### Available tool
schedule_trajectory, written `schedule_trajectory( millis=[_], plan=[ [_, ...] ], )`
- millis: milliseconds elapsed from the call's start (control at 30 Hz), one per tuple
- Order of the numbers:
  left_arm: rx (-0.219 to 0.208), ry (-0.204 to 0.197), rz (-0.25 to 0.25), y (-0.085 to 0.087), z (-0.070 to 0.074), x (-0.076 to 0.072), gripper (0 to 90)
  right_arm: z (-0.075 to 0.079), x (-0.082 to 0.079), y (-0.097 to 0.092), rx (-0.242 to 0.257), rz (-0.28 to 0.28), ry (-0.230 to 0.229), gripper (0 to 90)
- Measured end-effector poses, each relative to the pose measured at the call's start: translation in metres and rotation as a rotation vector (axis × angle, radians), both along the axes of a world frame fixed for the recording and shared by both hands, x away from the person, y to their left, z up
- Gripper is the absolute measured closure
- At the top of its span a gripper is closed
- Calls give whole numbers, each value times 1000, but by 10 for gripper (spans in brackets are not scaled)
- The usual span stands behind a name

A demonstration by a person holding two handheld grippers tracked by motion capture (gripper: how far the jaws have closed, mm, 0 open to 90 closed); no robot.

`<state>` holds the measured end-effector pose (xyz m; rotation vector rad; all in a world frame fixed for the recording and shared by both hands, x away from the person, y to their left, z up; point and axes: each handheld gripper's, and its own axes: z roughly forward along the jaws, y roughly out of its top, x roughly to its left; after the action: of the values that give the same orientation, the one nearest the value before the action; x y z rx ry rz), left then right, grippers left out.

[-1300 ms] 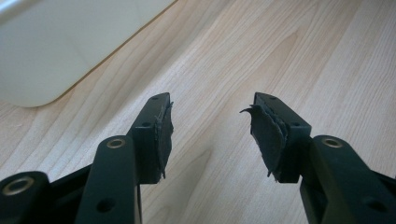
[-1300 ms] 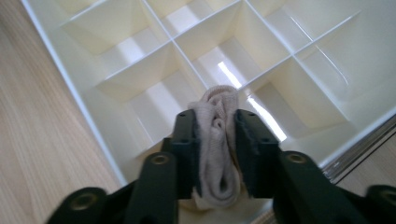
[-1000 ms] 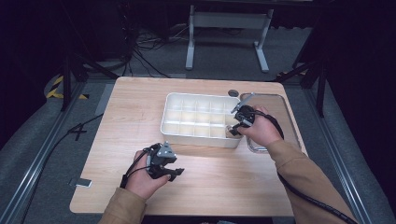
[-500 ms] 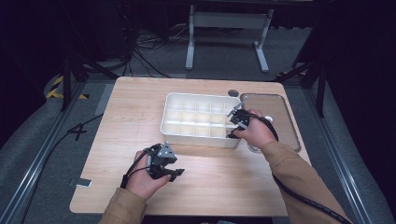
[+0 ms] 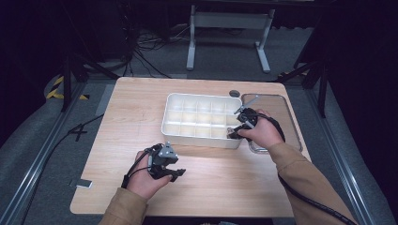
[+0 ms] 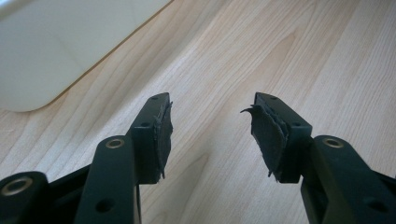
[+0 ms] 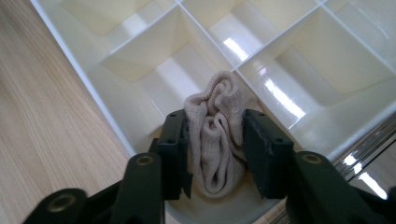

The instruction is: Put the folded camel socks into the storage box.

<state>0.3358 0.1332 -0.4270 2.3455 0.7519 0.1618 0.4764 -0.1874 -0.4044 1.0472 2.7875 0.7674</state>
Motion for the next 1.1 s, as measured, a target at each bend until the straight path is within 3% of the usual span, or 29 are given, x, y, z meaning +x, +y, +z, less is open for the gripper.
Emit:
schedule_trajectory(
  millis=[200,367,633,867,1100],
  plan=[
    [0,-6,-3,1,1,1,482,14,-6,-5,82,-17,-29,538],
    [-5,-6,8,1,2,0,483,26,-14,-8,117,-10,-77,537],
    [-11,-17,34,8,5,0,483,42,-36,-22,199,-27,-189,537],
    [-29,-21,71,16,8,1,483,47,-50,-38,212,-41,-255,526],
    [-58,-26,92,26,14,4,483,48,-66,-55,213,-23,-288,472]
  ],
)
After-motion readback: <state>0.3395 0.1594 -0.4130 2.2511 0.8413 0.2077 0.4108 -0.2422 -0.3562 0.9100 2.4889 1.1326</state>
